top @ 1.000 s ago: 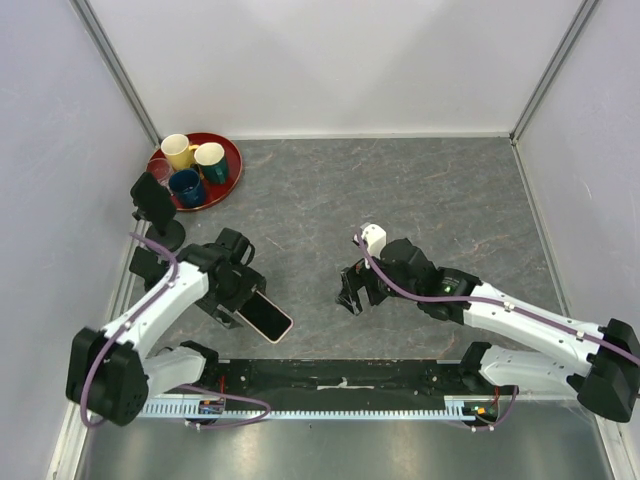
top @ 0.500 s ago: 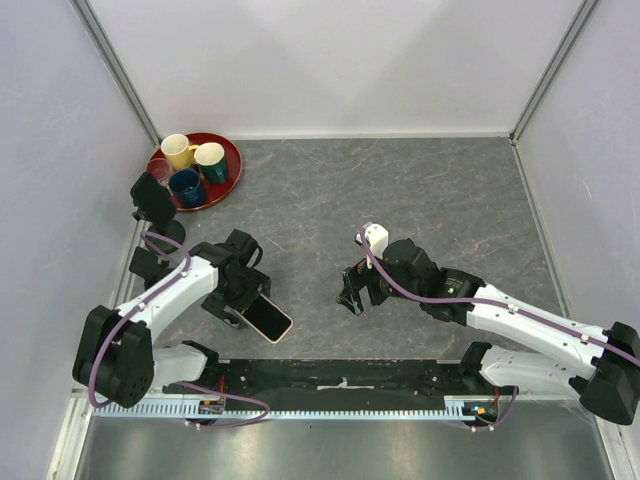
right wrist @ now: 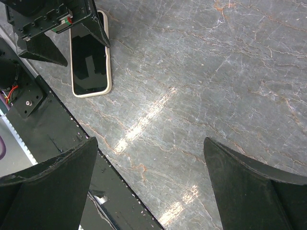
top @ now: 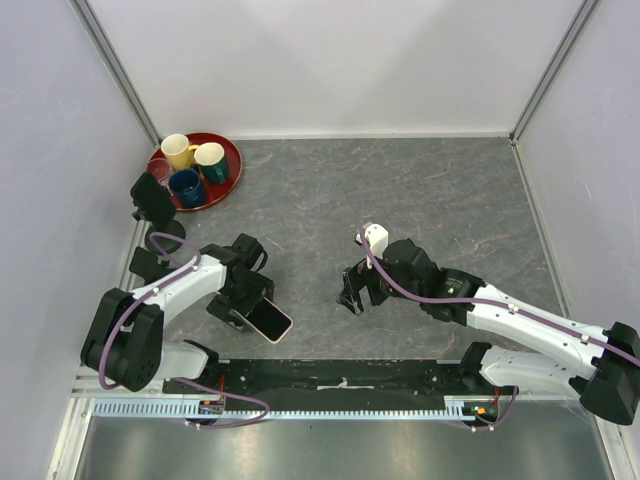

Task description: Place the phone on the phone stand

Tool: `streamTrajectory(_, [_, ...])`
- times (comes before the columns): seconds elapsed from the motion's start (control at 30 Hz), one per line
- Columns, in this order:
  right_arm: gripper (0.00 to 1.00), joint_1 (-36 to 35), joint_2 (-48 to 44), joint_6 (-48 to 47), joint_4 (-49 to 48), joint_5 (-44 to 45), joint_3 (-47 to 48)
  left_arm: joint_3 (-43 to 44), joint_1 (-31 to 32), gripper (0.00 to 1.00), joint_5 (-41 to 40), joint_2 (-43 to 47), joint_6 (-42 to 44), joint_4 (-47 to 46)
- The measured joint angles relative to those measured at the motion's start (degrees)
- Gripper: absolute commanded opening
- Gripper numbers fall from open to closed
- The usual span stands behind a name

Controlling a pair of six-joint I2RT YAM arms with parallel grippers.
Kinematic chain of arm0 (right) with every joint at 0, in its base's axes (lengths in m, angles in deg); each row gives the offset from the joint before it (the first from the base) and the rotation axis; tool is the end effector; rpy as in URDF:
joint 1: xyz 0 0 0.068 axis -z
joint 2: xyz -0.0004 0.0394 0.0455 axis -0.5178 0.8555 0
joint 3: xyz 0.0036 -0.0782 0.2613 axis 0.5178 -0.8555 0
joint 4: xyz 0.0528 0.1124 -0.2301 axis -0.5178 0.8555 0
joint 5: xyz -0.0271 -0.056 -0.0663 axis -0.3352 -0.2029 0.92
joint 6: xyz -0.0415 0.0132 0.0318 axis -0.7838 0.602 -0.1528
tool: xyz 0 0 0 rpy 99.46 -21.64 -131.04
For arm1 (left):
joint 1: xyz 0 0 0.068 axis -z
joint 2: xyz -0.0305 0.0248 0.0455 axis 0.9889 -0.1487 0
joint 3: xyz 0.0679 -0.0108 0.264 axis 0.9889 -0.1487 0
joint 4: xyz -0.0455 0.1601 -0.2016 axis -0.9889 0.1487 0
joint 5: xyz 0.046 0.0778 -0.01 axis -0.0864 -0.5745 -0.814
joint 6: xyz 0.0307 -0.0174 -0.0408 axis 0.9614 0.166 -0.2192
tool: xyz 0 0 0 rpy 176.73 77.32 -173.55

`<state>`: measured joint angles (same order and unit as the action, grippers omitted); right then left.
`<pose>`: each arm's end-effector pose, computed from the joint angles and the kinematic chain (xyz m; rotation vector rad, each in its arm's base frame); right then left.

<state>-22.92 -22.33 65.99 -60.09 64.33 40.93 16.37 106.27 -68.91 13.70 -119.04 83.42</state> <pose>0.1331 0.1869 0.2692 -0.7044 2.1521 0.7690 0.1738 -0.0797 0.1618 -1.5581 2.6970 -0.0081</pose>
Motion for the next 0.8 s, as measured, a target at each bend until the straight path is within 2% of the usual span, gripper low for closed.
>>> streamTrajectory(0.33, [0.98, 0.0, 0.0, 0.0, 0.0, 0.0, 0.0, -2.0, 0.1, 1.0, 0.7, -1.6, -1.7, -3.5])
streamTrajectory(0.4, [0.98, 0.0, 0.0, 0.0, 0.0, 0.0, -0.1, -2.0, 0.3, 0.97, 0.6, -1.6, -2.3, -3.5])
streamTrajectory(0.47, [0.98, 0.0, 0.0, 0.0, 0.0, 0.0, -0.1, -1.6, 1.1, 0.9, 0.0, -1.9, -3.2, -3.2])
streamTrajectory(0.5, [0.98, 0.0, 0.0, 0.0, 0.0, 0.0, -0.1, -1.2, 1.5, 0.8, -0.5, -2.3, -3.7, -2.9])
streamTrajectory(0.57, [0.98, 0.0, 0.0, 0.2, 0.0, 0.0, -0.1, -0.3, 2.5, 0.7, -1.4, -3.1, -4.7, -2.6])
streamTrajectory(0.6, [0.98, 0.0, 0.0, 0.2, 0.0, 0.0, -0.2, 0.1, 3.0, 0.61, -1.9, -3.4, -5.4, -2.3])
streamTrajectory(0.67, [0.98, 0.0, -0.2, 0.4, 0.0, 0.0, -0.4, 0.7, 4.3, 0.49, -3.1, -3.8, -6.6, -1.7])
streamTrajectory(0.7, [0.98, 0.0, -0.3, 0.5, 0.0, 0.0, -0.5, 0.9, 4.9, 0.29, -3.6, -3.9, -7.2, -1.5])
streamTrajectory(0.73, [0.98, 0.0, -0.4, 0.6, 0.0, 0.1, -0.7, 1.0, 5.2, 0.15, -4.0, -3.9, -7.6, -1.4])
streamTrajectory(0.77, [0.98, 0.0, -0.5, 0.7, 0.0, 0.2, -0.7, 1.0, 5.5, 0.04, -4.4, -3.9, -8.1, -1.3])
streamTrajectory(0.8, [0.98, 0.0, -0.5, 0.8, 0.0, 0.3, -0.7, 1.0, 5.8, 0.02, -4.6, -3.8, -8.4, -1.2])
